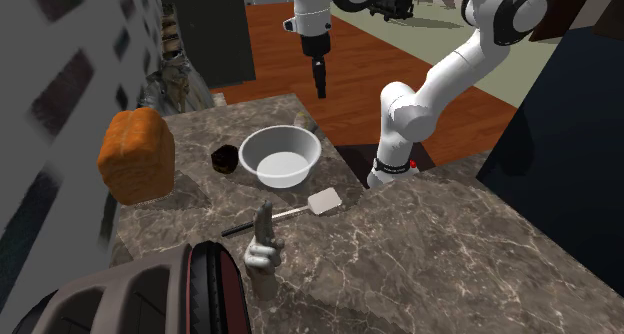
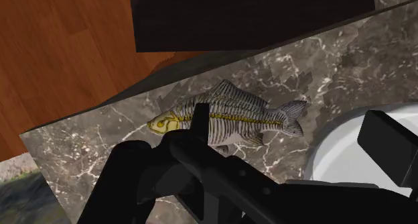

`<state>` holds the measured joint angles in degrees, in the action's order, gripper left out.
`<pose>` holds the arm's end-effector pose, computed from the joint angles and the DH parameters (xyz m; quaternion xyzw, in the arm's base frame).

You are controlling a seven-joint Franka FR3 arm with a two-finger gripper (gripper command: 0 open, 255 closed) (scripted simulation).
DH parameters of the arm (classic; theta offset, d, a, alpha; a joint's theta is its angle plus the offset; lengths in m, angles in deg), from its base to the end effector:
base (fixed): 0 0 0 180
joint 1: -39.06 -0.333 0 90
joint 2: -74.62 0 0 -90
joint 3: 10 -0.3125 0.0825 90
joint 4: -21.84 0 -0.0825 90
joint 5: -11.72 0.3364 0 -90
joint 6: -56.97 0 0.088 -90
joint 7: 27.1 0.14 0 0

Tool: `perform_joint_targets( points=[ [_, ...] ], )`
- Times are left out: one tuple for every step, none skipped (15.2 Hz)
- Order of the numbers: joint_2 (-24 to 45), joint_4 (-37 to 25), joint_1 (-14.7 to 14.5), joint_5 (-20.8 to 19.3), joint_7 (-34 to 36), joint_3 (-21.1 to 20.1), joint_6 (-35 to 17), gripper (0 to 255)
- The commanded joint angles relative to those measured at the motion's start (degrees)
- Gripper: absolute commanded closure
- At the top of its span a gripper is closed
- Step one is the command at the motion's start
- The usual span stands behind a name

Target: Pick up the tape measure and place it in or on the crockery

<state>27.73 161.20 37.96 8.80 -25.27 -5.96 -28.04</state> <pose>0.2366 -0.0242 0.5237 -0.9974 0.0293 0.0656 0.0001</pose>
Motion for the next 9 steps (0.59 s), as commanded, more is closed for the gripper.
perform_joint_targets(
  points=[
    [0.0,0.0,0.0,0.0,0.0,0.0,0.0,0],
    [1.24,0.21,-0.26,0.84,0.73,-0.3,-1.96,0],
    [2.54,0.34,-0.53,1.66,1.44,-0.59,-3.92,0],
    [3.9,0.4,-0.81,2.46,2.11,-0.87,-5.87,0],
    [5.31,0.39,-1.09,3.24,2.75,-1.16,-7.81,0],
    [6.77,0.3,-1.37,4.01,3.35,-1.44,-9.73,0],
    [8.28,0.13,-1.66,4.76,3.93,-1.71,-11.64,0],
    [9.83,-0.11,-1.94,5.5,4.47,-1.99,-13.52,0],
    [11.42,-0.43,-2.22,6.22,4.99,-2.25,-15.37,0]
  ],
)
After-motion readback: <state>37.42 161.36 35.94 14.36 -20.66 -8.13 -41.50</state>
